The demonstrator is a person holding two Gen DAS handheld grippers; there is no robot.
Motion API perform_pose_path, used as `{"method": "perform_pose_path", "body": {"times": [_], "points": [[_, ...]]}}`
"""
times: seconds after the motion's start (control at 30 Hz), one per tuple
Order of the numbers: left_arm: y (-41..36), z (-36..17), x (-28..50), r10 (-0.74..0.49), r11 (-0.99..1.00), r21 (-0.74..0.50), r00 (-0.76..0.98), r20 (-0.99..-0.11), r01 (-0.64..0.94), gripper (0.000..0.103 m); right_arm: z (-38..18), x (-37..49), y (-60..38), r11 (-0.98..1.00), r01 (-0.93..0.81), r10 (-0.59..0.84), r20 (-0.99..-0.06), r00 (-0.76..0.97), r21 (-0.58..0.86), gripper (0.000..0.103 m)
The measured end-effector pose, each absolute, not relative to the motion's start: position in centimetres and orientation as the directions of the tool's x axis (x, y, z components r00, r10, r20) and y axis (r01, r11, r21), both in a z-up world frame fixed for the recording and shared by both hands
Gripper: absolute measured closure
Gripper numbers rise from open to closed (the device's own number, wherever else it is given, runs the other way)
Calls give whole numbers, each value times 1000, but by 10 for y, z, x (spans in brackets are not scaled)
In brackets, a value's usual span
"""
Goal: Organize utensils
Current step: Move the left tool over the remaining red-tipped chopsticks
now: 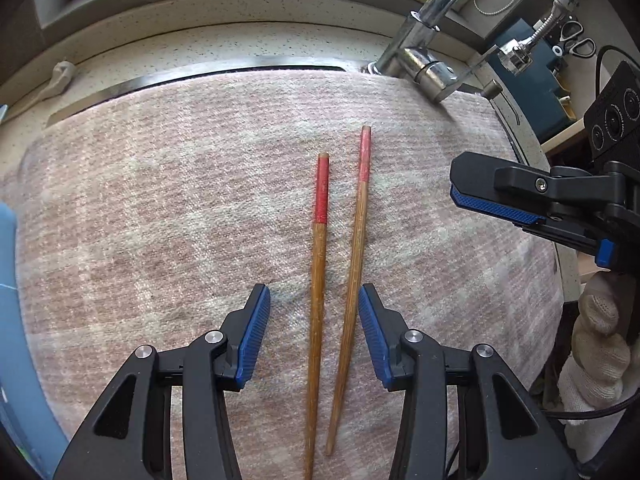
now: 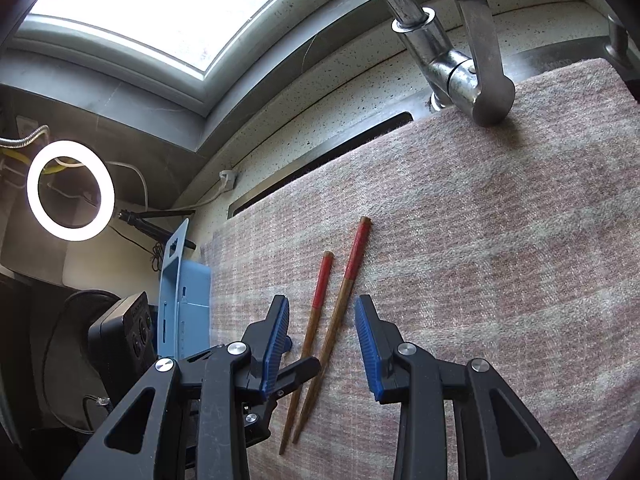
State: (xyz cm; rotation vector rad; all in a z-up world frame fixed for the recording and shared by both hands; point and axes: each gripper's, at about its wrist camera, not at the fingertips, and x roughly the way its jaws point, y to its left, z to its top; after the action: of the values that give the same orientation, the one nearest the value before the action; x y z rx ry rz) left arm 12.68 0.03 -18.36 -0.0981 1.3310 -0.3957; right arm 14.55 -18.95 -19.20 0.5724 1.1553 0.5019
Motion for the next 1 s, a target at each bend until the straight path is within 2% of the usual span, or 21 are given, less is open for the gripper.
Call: {"method": "perform_pose_path", "body": {"times": [0.27, 0.33, 0.4, 0.53, 1.0], "points": [[-6, -182, 124, -260, 935, -193, 208, -943, 297, 64, -198, 143, -182, 756, -67, 636, -706, 310, 651, 72], [-12, -182, 123, -218, 933, -138, 219, -951, 332, 72, -200, 144, -179, 758, -62, 634, -710, 307, 650, 72], [-18, -184, 120, -180, 924, -85, 229, -957, 372, 74, -202, 145, -175, 758, -60, 635, -712, 301, 650, 72], [-16, -184, 121, -182, 921, -83, 233, -955, 380, 78, -204, 148, -165, 764, -63, 629, -719, 294, 642, 72], [16, -181, 114, -177, 927, -72, 261, -949, 367, 78, -214, 151, -130, 808, -71, 580, -766, 278, 586, 72]]}}
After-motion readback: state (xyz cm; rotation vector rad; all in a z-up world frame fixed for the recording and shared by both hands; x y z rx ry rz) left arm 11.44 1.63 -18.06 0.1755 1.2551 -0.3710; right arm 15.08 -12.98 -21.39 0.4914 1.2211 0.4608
